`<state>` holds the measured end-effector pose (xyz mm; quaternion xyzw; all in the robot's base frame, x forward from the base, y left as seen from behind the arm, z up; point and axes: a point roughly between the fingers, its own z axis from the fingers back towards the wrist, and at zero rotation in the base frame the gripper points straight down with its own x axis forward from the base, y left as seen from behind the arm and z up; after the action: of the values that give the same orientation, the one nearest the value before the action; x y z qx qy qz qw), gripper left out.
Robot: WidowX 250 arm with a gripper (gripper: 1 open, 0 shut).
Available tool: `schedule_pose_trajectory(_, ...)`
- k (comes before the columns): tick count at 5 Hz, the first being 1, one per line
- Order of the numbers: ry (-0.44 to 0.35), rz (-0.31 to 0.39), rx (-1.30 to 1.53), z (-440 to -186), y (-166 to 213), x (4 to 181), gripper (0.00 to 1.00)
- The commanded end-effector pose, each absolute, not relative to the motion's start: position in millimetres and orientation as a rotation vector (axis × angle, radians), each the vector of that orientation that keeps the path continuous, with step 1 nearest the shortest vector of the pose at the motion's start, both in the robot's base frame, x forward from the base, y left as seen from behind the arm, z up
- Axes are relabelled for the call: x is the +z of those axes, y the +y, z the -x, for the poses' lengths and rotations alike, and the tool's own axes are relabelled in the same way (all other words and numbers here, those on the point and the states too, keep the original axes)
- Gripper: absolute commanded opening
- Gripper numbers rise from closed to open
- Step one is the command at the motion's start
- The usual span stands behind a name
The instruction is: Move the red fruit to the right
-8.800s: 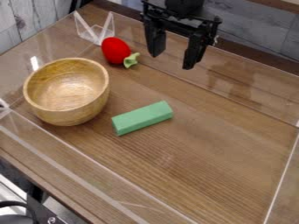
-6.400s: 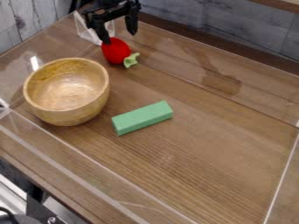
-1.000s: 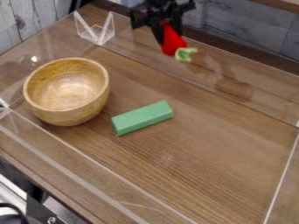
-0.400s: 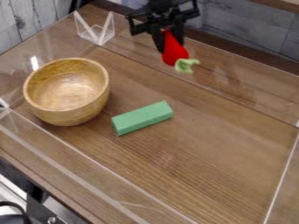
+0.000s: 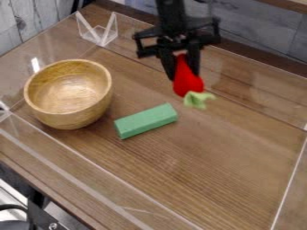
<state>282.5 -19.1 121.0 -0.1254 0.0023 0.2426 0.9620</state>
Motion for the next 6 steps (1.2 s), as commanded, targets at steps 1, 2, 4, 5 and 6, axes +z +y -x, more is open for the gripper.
schedule_pose_trajectory(1, -0.036, 0.248, 0.365, -271, -31, 121.7, 0.0)
schedule_pose_trajectory(2, -0.025, 0.235, 0.229, -259, -39, 103.1, 0.0)
schedule_pose_trajectory(4, -0.047, 0.227, 0.128, -246, -37, 72.4, 0.0)
schedule_pose_trajectory(5, -0.072, 0.233, 0.138, -250, -41, 59.1, 0.0)
schedule_pose_trajectory(6, -0.087, 0.233, 0.153, -255, -43, 46.2, 0.0)
